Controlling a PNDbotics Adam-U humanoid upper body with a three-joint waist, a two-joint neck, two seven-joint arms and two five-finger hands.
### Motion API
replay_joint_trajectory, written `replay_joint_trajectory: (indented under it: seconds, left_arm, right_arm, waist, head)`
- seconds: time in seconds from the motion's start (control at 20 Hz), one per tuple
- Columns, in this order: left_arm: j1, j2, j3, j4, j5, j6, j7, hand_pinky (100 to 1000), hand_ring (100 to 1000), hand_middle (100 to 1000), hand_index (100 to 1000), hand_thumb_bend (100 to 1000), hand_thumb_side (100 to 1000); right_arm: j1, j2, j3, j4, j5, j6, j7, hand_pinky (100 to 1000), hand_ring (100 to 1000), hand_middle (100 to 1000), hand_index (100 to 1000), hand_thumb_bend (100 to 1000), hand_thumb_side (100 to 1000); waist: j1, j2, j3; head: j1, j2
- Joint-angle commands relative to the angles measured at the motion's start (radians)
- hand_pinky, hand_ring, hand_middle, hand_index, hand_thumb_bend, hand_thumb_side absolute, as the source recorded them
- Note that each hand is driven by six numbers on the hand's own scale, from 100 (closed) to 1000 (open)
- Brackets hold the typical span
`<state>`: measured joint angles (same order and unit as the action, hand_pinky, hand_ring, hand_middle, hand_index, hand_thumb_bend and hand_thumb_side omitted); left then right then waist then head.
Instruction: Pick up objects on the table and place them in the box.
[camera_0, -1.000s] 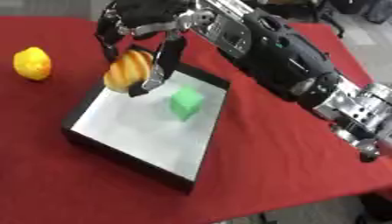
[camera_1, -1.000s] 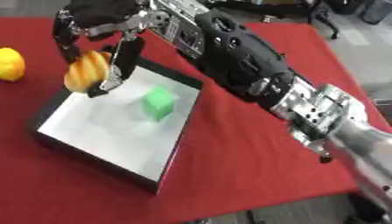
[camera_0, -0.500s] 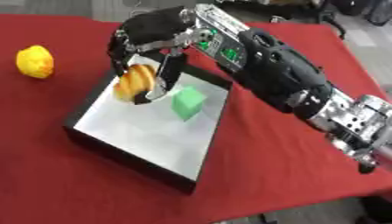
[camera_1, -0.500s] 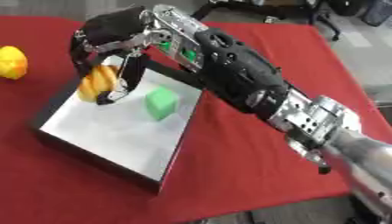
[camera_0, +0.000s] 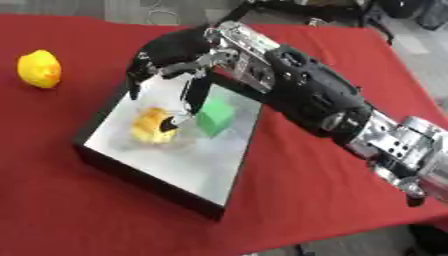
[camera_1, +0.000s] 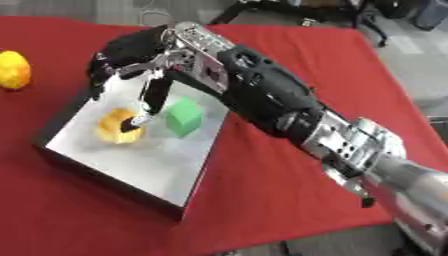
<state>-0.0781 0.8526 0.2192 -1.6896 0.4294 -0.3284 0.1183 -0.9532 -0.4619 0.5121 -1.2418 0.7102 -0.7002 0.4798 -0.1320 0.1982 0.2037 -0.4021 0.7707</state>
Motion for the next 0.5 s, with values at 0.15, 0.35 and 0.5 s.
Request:
replay_joint_trajectory:
  seconds: [0.15,0.35,0.5]
  left_arm:
    - [-0.002,0.025,0.014,-0.008,-0.008,0.000,-0.002,903,636,740,837,100,773]
    - [0.002,0.024,0.014,-0.007,-0.011,-0.001,-0.002,904,636,740,837,100,773]
    - [0.004,0.023,0.016,-0.007,-0.011,-0.004,-0.001,904,637,740,837,100,771]
  right_arm:
    - [-0.016,-0.022,-0.036,-0.008,0.040,-0.152,0.134,905,908,845,905,443,553]
    - [-0.013,-0.026,-0.042,-0.009,0.056,-0.149,0.119,918,918,853,918,442,487]
    - [-0.013,-0.042,-0.059,-0.026,0.019,-0.135,0.096,913,910,843,911,447,509]
  waist:
    - [0.001,0.000,-0.003]
    - [0.005,0.003,-0.006]
    - [0.008,0.002,-0.011]
  head:
    - [-0.002,-0.001]
    - [-0.003,-0.001]
    - [-0.003,-0.001]
